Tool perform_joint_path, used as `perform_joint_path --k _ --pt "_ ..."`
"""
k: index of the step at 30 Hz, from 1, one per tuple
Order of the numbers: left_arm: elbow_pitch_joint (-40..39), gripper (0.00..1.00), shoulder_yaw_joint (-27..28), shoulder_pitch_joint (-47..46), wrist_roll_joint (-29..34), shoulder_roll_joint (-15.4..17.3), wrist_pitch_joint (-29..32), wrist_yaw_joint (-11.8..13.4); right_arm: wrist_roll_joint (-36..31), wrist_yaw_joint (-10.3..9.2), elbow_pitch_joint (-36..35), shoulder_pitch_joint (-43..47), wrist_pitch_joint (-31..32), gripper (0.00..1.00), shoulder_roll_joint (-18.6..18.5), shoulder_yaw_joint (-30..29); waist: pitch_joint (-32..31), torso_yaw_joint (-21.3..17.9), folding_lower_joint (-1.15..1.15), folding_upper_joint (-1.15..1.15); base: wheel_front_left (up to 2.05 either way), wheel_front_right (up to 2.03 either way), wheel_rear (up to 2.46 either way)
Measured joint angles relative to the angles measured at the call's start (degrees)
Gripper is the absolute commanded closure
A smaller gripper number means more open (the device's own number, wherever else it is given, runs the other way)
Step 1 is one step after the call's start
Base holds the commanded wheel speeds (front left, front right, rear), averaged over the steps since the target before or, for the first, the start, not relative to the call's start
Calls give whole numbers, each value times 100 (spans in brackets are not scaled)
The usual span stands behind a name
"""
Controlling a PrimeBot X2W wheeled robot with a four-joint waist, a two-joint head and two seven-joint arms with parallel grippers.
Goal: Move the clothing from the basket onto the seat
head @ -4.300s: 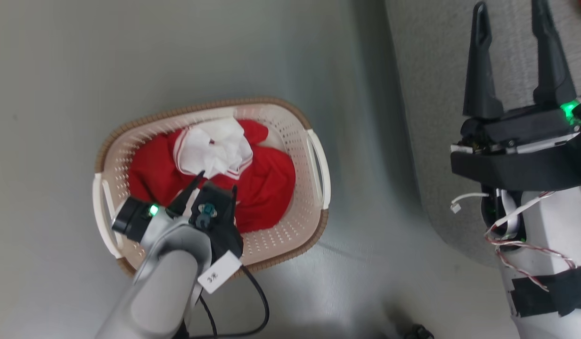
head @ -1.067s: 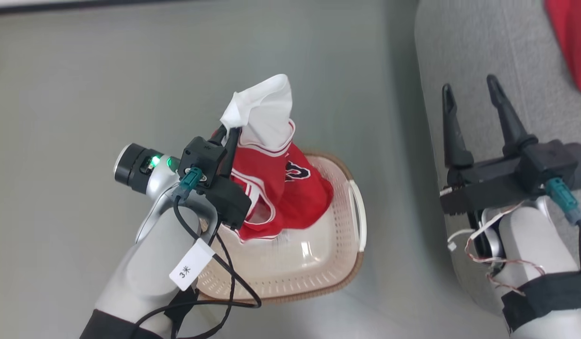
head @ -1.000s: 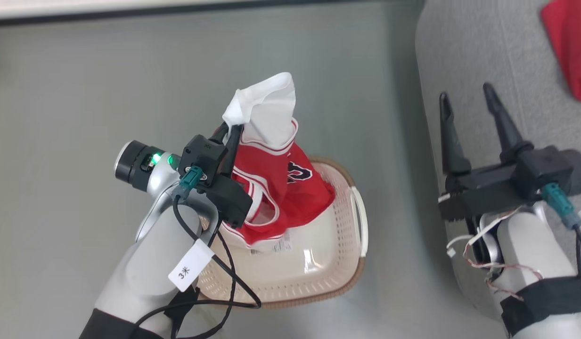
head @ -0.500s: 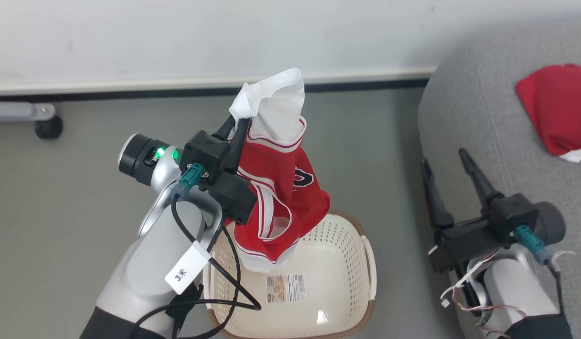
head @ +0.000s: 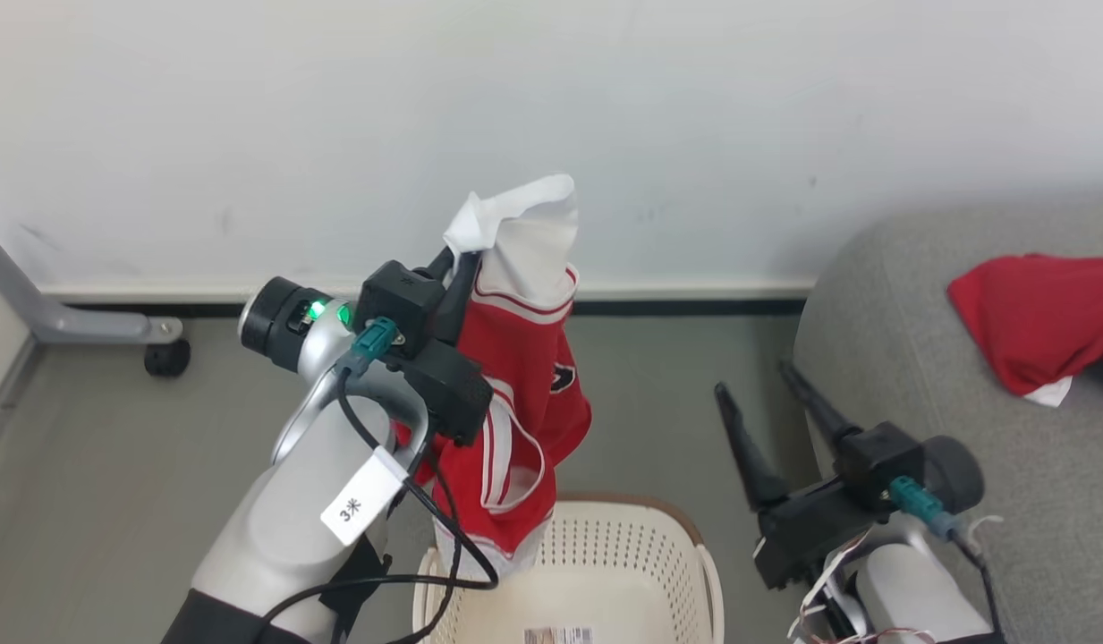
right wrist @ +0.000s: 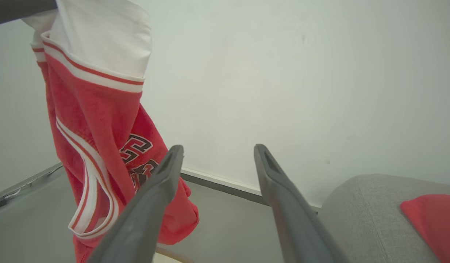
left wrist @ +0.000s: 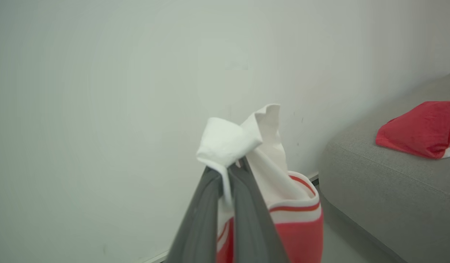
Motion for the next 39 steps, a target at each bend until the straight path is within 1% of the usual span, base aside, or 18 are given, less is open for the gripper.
perform_joint_path --k 7,12,16,21,25,30,34,35,36,38,39 --pt "-189 100 -259 19 -80 0 169 0 -10 133 255 15 0 0 53 372 -430 55 0 0 0 0 0" --pt "-424 100 -508 40 -265 1 352 0 -10 222 479 -62 0 0 104 730 -640 99 0 0 0 0 0" --pt "-564 100 -691 40 -359 2 470 0 -9 231 710 -204 0 0 149 1011 -685 130 0 0 0 0 0" --pt "-810 100 -1070 37 -589 -1 582 2 31 270 992 -276 1 0 164 1187 -692 184 1 1 0 0 0" --pt "-1082 100 -1245 30 -671 10 670 16 78 272 1244 -361 34 0 176 1418 -691 238 1 1 0 0 0" --pt "-1417 100 -1599 -36 -884 11 737 63 227 272 1592 -670 57 0 182 1680 -683 306 1 1 0 0 0" --pt "-1633 100 -1738 -60 -1078 12 835 168 421 278 1972 -1022 103 0 192 2093 -664 382 1 1 0 0 0" --pt "-1664 100 -1752 -63 -1092 12 849 194 547 278 2036 -1088 104 9 209 2106 -654 389 1 1 0 0 0" --pt "-1694 100 -1766 -68 -1106 12 872 212 697 278 2068 -1135 104 42 209 2114 -641 393 1 1 0 0 0" --pt "-1712 100 -1817 -110 -1145 10 890 230 886 278 2083 -1227 108 64 193 2251 -618 405 1 1 0 0 0" --pt "-1719 100 -1837 -123 -1187 9 892 256 956 278 2083 -1266 108 78 193 2324 -608 412 1 1 0 0 0"
